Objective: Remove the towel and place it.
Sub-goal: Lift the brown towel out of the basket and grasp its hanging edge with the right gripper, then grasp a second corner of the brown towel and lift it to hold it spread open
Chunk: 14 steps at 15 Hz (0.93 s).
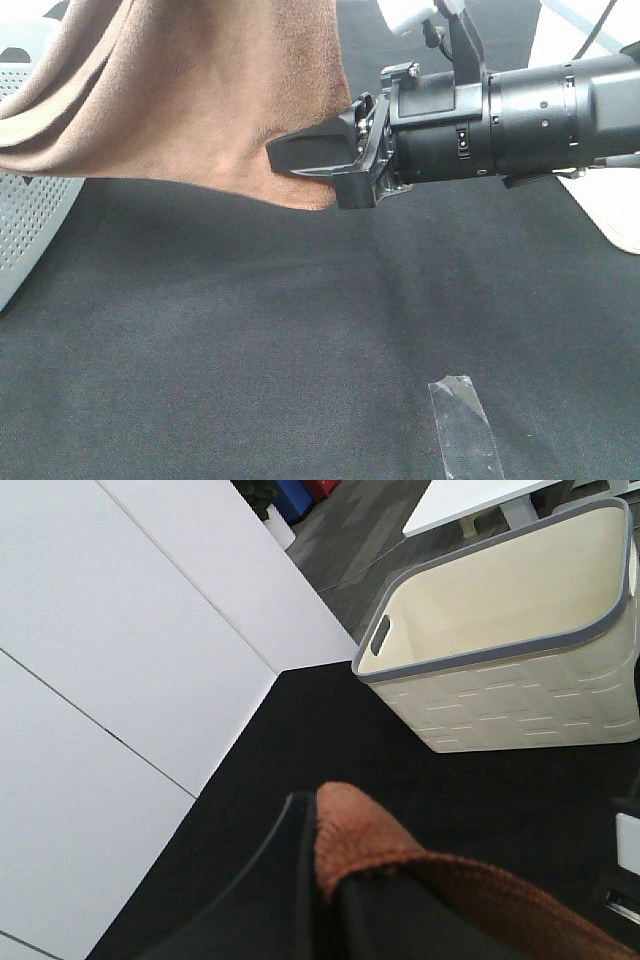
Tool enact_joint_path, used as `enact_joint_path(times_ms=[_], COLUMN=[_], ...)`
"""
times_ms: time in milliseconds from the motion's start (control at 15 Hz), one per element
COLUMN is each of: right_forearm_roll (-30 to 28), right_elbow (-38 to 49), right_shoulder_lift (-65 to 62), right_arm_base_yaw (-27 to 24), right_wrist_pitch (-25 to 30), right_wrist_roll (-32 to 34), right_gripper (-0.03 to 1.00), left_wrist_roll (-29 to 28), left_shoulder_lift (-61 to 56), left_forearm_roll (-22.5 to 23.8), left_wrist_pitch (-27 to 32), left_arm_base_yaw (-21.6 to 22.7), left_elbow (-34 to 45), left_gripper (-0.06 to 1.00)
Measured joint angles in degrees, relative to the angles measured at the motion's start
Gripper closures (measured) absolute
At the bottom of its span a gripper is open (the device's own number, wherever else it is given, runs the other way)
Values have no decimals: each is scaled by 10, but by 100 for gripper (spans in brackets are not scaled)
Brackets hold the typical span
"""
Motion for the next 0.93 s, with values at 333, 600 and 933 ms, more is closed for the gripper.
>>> enact_joint_path(times_ms=[333, 600, 933], right_forearm_roll=[0, -60, -567], right_elbow=[-1, -54, -263], right_shoulder_lift=[0, -24, -81], right_arm_base_yaw=[0, 0, 0], right_wrist_pitch=[-1, -13, 57], right_wrist_roll=[64, 285, 764], right_gripper=[97, 97, 97], left_wrist_roll=[0, -1, -39], left_shoulder_lift=[0, 0, 0], left_forearm_roll=[-2, -2, 5], left_wrist_pitch=[13, 48, 54], left_arm_base_yaw=[0, 0, 0], left_elbow=[0, 0, 0], left_gripper=[94, 94, 94])
